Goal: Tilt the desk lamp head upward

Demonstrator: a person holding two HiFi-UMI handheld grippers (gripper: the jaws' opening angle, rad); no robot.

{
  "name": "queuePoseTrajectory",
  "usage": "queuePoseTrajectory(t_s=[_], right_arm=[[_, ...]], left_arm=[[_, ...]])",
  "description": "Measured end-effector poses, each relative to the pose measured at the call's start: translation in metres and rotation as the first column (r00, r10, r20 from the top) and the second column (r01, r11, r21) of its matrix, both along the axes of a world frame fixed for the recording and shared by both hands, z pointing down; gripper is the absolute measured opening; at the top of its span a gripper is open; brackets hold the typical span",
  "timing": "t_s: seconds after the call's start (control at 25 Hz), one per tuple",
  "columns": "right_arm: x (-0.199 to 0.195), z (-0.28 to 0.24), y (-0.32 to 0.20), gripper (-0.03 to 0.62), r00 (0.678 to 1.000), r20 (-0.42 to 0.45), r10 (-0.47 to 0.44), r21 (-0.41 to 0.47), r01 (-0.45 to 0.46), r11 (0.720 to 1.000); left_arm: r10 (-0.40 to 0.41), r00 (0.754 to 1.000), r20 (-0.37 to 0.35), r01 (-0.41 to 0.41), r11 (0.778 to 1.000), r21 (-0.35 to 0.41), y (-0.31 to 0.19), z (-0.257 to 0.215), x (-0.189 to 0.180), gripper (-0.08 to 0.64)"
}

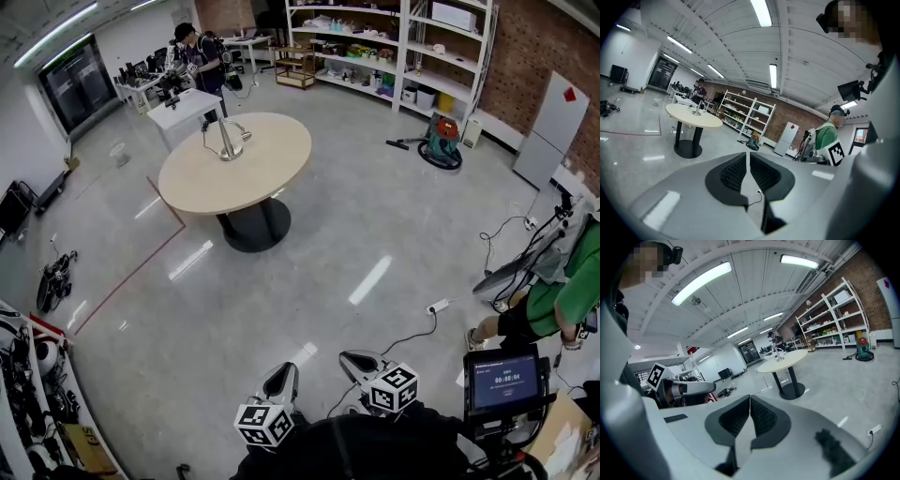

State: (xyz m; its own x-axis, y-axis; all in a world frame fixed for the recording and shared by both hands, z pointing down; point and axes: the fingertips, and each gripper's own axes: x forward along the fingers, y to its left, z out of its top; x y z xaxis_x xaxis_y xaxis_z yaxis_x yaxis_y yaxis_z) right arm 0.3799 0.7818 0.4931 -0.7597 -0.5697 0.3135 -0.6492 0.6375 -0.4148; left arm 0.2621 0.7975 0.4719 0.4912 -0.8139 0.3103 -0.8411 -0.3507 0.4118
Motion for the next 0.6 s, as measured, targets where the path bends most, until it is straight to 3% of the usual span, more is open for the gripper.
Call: queuePoseTrajectory(t_s=[0.6], right_arm=[[-0.170,0.002,-0.045,0.006,0.999,-0.050,-0.021,-0.012,0.021,1.000]], left_arm=[[-0.023,0.999,-0.039,0.023,1.000,0.006,-0.051,0.003,-0.173,0.032]])
